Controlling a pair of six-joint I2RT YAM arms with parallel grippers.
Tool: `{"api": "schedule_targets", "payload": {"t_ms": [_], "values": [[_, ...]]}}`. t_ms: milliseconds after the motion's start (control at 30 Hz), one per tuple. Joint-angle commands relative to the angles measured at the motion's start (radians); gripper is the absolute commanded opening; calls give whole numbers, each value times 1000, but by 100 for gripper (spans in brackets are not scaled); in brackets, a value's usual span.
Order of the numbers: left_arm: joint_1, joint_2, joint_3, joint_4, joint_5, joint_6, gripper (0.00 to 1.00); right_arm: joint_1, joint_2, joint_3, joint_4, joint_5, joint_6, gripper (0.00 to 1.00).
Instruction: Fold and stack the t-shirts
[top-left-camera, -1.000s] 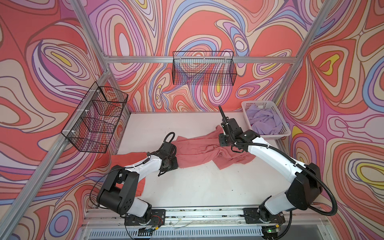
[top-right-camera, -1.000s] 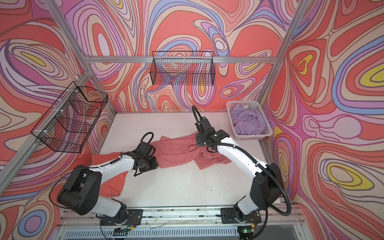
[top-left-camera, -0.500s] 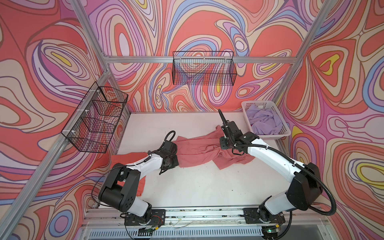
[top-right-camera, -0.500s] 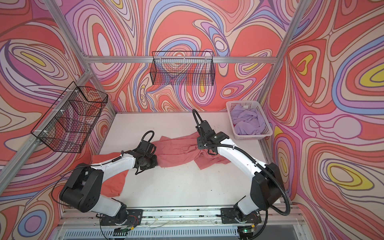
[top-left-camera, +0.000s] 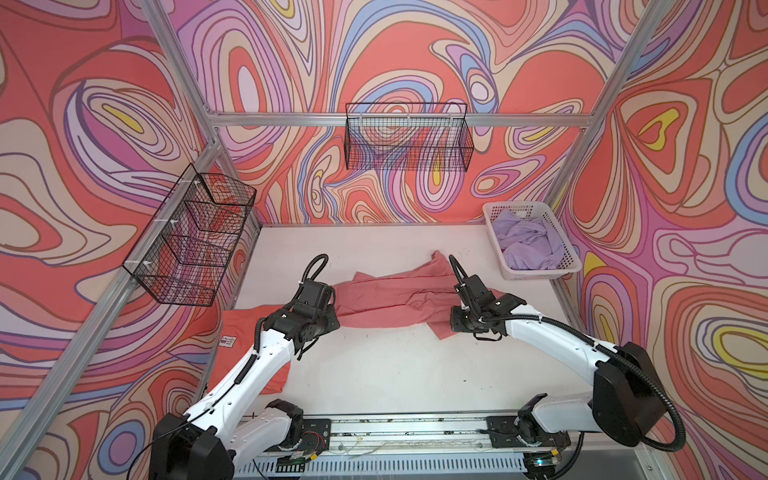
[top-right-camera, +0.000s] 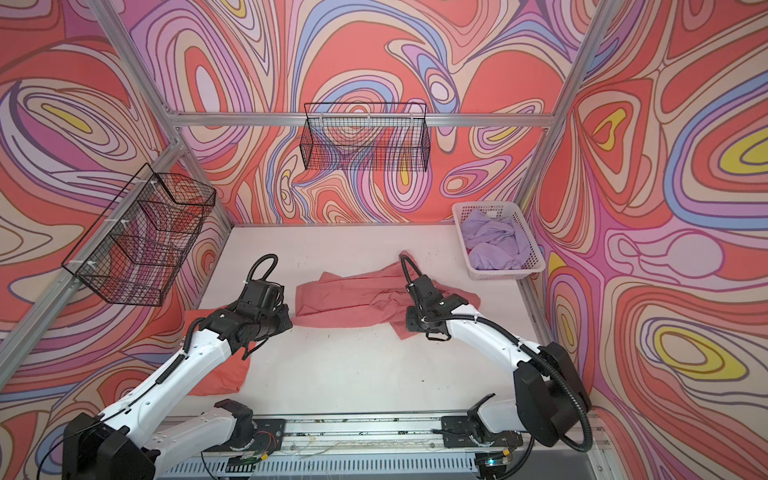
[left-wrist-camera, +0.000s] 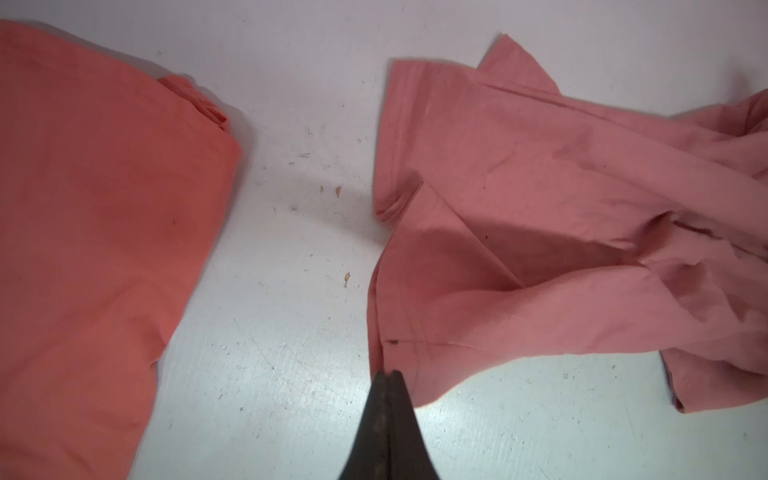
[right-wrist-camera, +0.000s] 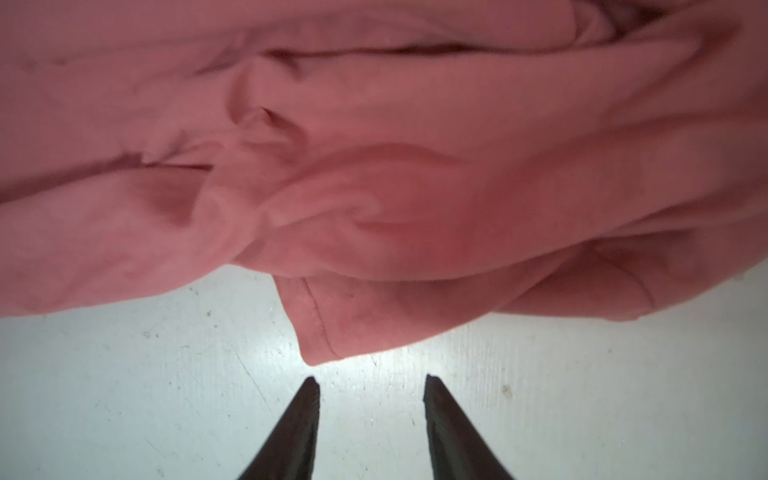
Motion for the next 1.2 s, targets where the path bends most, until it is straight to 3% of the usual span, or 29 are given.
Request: {"api": "schedule_targets", "payload": {"t_ms": [0,267,400,600,667,833,1067,1100,1167], "values": [[23,11,89,-51,-49,17,0,-9,-23,-44,26,26,64,48],[176,74,222,11,-14,139,0,-106,-33,-120,97,2,55,52],[185,130,269,42,19,154,0,-107,-31,-106,112,1,25,59],[179,173,206,37,140,97,0,-21,10,-70,97,11,69,58],[177,167,138,43,161,68,9,10,19,-74,118,12,89,58],[176,144,14,86,168,32,48,80,145,-57,167,8,117,56],[176,194,-41,140,150,38,73,89,238,-67,204,25,107,55],[176,216,-39,149,150,40,73,89,240,-70,203,30,104,50],[176,257,-38,176,156,49,72,89,225,-77,195,40,102,27]]}}
